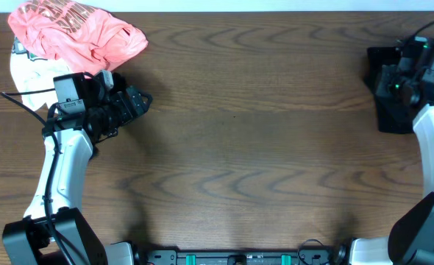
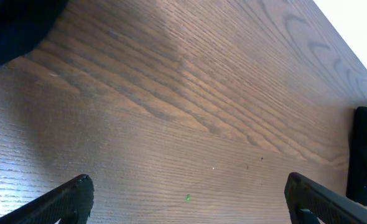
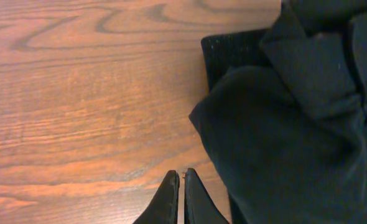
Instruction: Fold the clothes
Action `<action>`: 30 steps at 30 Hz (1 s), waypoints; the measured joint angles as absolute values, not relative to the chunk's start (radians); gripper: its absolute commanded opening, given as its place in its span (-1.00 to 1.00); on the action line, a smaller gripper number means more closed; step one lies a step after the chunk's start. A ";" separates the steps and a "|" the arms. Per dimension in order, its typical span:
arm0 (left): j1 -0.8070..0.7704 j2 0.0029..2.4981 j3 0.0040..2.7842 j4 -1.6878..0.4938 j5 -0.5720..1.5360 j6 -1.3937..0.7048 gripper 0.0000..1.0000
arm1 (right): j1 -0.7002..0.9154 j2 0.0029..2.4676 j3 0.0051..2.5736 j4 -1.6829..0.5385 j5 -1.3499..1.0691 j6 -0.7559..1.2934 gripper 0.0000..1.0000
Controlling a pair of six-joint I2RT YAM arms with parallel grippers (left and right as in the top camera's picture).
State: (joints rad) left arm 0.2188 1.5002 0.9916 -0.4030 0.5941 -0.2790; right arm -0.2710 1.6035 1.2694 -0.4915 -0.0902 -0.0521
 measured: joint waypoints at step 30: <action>0.219 1.501 0.992 -0.403 0.594 -0.279 0.96 | -0.256 1.855 1.277 -0.025 0.244 -0.213 -0.04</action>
